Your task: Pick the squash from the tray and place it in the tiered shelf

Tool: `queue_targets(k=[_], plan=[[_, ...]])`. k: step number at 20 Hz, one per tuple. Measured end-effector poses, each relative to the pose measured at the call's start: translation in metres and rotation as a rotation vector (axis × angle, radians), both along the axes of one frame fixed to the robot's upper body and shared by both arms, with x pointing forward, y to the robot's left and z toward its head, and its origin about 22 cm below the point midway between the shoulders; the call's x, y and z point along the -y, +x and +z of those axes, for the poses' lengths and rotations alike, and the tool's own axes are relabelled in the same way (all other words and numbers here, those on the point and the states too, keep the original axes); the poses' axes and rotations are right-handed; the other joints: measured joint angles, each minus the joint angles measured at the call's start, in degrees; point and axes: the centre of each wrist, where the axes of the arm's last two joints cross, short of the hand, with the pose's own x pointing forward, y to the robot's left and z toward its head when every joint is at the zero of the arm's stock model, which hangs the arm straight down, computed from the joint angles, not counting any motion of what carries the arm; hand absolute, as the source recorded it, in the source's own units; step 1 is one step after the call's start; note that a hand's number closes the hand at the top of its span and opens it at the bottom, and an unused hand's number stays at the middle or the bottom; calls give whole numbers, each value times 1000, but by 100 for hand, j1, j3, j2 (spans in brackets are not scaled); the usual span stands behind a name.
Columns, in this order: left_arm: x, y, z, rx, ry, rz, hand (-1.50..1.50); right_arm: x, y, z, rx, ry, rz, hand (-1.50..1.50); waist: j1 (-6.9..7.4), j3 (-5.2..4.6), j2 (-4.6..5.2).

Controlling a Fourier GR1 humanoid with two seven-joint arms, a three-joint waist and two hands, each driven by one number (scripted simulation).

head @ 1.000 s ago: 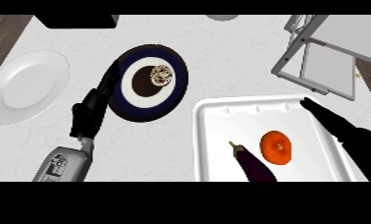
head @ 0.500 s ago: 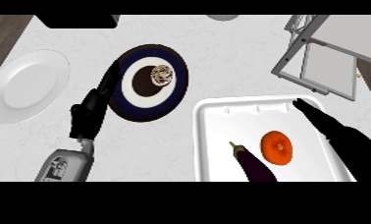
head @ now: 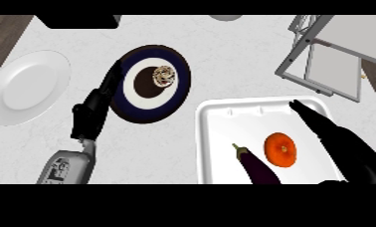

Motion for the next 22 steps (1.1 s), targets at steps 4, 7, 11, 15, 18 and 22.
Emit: queue_targets(k=[4,7,11,15,18,22], plan=[[-2,-2,-1,4,-1,4,0,3,-2,-12,-15,-18,-2,-150,-2,0,-1],[-3,1,0,5,-3,2,0,-7,-1,-22,-26,-37,0,-150,1,0,1],[3,2,-4,1,1,2,0,-9,5,-24,-32,-61,-7,-150,-1,0,0],[-5,6,-8,6,3,1,0,-6,6,-38,-34,-76,-3,-150,-2,-1,1],[3,1,-12,1,-2,2,0,-9,7,-46,-32,-82,-10,-150,-1,0,0],[-6,-3,-11,-1,-7,-1,0,-8,14,-52,-42,-88,-17,-150,4,0,0]])
